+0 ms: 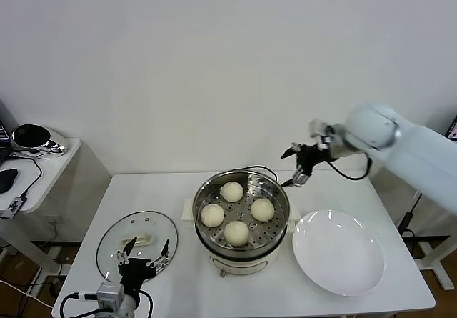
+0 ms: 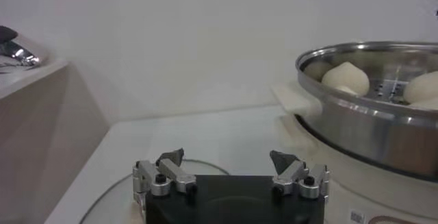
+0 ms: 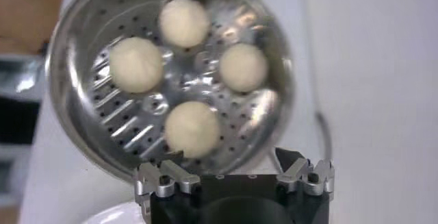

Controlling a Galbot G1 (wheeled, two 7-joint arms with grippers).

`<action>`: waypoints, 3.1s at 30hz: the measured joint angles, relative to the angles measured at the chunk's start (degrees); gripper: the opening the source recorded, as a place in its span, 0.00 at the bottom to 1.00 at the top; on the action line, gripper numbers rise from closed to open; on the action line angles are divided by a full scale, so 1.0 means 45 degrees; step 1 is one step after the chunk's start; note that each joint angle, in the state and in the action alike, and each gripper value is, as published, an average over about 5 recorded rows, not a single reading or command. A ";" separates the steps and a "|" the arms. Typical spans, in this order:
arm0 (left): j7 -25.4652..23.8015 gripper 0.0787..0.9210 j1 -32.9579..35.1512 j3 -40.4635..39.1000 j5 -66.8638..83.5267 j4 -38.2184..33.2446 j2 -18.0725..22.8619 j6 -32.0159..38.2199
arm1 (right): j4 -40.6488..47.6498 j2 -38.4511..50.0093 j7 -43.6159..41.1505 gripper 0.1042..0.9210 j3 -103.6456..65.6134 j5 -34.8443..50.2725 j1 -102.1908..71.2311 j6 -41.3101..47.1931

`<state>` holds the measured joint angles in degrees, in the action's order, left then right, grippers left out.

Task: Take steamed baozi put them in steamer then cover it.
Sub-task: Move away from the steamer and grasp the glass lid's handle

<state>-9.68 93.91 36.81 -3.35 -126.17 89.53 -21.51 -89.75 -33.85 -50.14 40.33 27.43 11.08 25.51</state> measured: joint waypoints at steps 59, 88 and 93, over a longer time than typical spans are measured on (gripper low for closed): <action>0.4486 0.88 -0.0980 -0.0052 -1.1544 0.3806 -0.2005 0.4213 | -0.3343 -0.8995 0.8781 0.88 -1.9342 0.1313 -2.2351 -0.7659; 0.4405 0.88 -0.1986 -0.0565 -1.7000 0.6492 -0.2941 0.3315 | -0.3261 -0.9304 0.8760 0.88 -1.9329 0.0966 -2.2427 -0.7685; 0.4265 0.88 -0.2239 -0.0574 -1.6959 0.6796 -0.2987 0.3192 | -0.3262 -0.9404 0.8762 0.88 -1.9280 0.0874 -2.2454 -0.7687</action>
<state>9.51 83.84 34.23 -79.67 -95.59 76.09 -7.14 -104.43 -76.16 -10.71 -46.43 31.36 -89.96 -9.09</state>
